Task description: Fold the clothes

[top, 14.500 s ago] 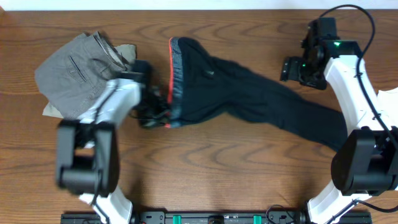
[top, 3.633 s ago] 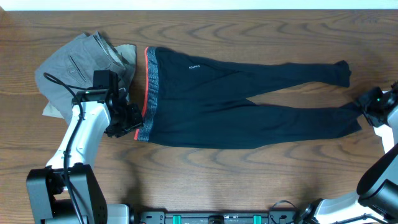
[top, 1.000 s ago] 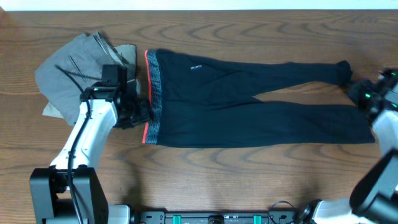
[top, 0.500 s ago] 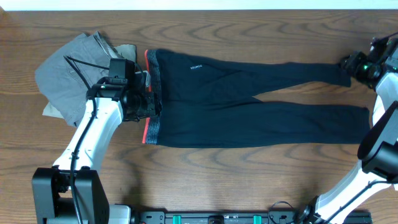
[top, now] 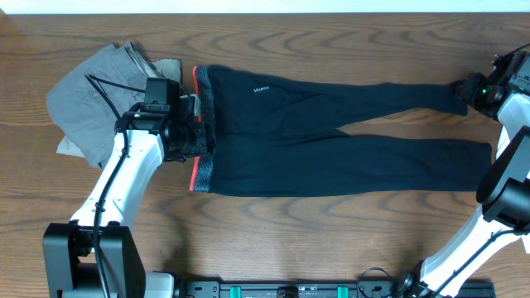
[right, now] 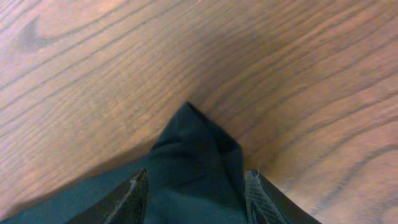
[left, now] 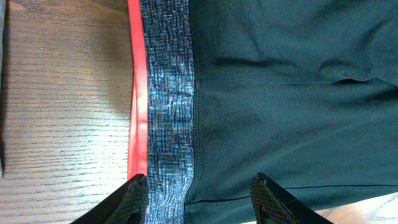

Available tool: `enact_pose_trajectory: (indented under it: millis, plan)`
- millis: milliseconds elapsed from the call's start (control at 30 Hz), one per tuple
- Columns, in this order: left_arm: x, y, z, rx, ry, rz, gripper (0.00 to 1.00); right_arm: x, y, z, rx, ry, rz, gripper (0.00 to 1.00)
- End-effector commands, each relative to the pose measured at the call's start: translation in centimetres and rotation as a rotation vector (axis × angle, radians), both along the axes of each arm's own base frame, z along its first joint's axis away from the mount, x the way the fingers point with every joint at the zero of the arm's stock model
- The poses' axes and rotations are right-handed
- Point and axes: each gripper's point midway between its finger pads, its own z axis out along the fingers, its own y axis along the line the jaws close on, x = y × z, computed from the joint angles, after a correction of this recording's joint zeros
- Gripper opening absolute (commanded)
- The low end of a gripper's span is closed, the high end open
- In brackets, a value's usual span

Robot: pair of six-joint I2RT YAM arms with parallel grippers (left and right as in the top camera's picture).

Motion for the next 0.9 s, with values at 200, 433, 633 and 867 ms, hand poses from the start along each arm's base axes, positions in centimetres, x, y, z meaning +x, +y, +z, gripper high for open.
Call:
enact_pose_trajectory:
  millis: [200,433,633,867]
  plan:
    - [0.5,-0.3,0.8,-0.009,-0.025,-0.013,0.55,-0.1,1.0,-3.4,0.075,0.045,0.036,0.27]
    - [0.5,-0.3,0.8,-0.008,-0.025,-0.013,0.61,1.1,1.8,-0.3,0.114,-0.05,0.087,0.06]
    - [0.8,-0.3,0.9,-0.009,-0.04,-0.013,0.61,1.3,1.5,6.2,0.086,-0.167,0.107,0.04]
    - [1.2,-0.3,1.0,-0.011,-0.056,-0.014,0.61,0.7,1.8,11.2,0.048,-0.23,0.111,0.02]
